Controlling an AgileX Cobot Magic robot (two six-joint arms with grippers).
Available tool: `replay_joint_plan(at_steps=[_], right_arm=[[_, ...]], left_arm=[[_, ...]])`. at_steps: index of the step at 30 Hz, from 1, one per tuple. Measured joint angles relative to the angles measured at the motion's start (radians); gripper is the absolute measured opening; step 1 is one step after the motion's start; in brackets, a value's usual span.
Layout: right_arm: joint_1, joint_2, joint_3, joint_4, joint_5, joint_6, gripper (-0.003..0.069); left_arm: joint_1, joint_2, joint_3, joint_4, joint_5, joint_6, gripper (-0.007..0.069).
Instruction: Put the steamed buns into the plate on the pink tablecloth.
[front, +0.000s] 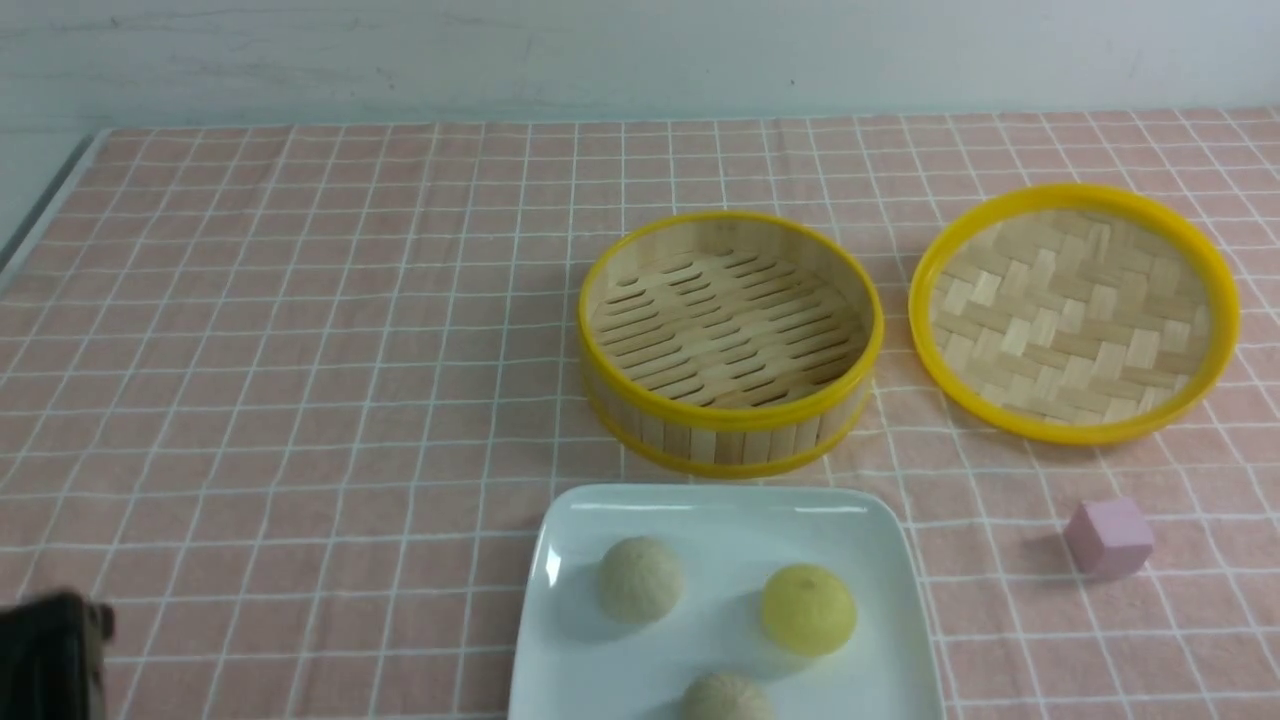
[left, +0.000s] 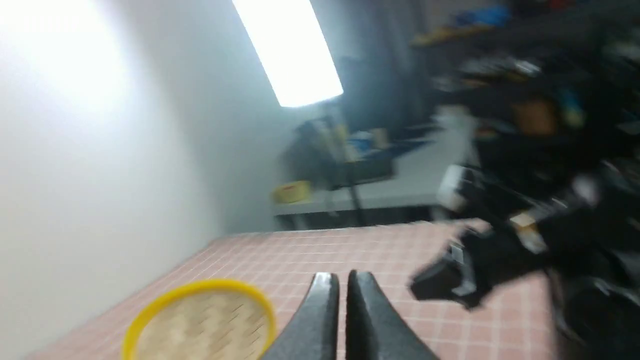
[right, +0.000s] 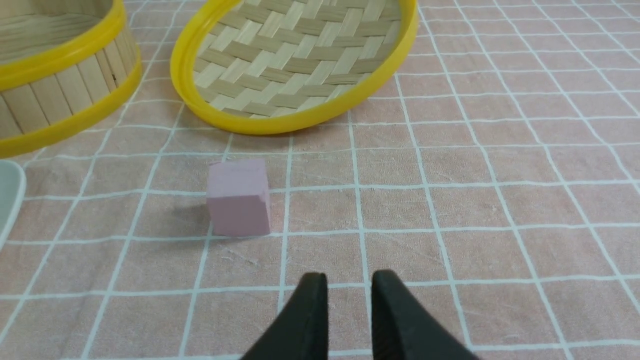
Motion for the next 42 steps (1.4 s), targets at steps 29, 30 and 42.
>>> replay_joint_plan(at_steps=[29,30,42], right_arm=[[0.0,0.0,0.0,0.002,0.0,0.0,0.0196],[0.0,0.0,0.0,0.002,0.0,0.0,0.0198],[0.0,0.0,0.0,0.002,0.0,0.0,0.0215]], left_arm=[[0.785,-0.216,0.229,-1.19,0.424,0.878,0.0067],[0.816,-0.232,0.25,-1.19,0.427,0.87,0.0068],[0.907,-0.382,0.362,-1.139,0.576,0.858,0.0078]])
